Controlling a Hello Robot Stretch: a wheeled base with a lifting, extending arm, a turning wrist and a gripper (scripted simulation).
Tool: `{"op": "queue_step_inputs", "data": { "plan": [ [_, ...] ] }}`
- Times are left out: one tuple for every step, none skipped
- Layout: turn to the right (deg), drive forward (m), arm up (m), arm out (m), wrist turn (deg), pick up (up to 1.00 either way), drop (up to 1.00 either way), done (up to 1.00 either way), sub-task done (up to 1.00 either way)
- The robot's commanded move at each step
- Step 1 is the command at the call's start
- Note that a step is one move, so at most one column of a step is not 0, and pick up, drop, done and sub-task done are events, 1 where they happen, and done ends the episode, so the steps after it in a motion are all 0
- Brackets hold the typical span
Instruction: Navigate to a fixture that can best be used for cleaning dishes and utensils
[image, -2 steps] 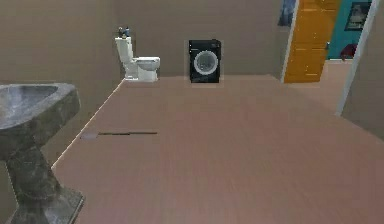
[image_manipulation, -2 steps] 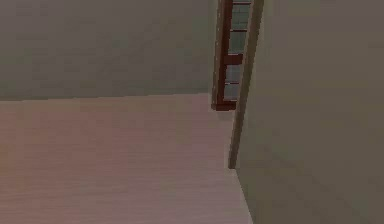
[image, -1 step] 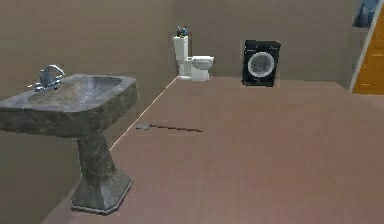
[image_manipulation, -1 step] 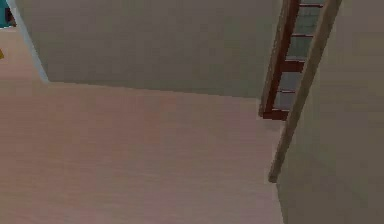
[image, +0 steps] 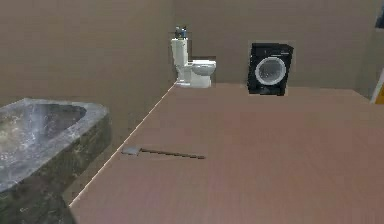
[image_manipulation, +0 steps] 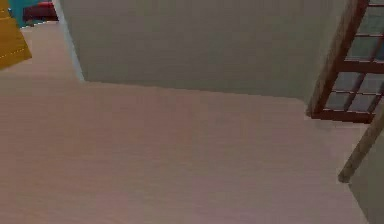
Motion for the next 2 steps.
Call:
{"op": "queue_step_inputs", "data": {
  "plan": [
    [-42.0,0.0,0.0,0.0,0.0,0.0,0.0,0.0,0.0],
    [0.0,0.0,0.0,0.0,0.0,0.0,0.0,1.0,0.0]
  ]
}}
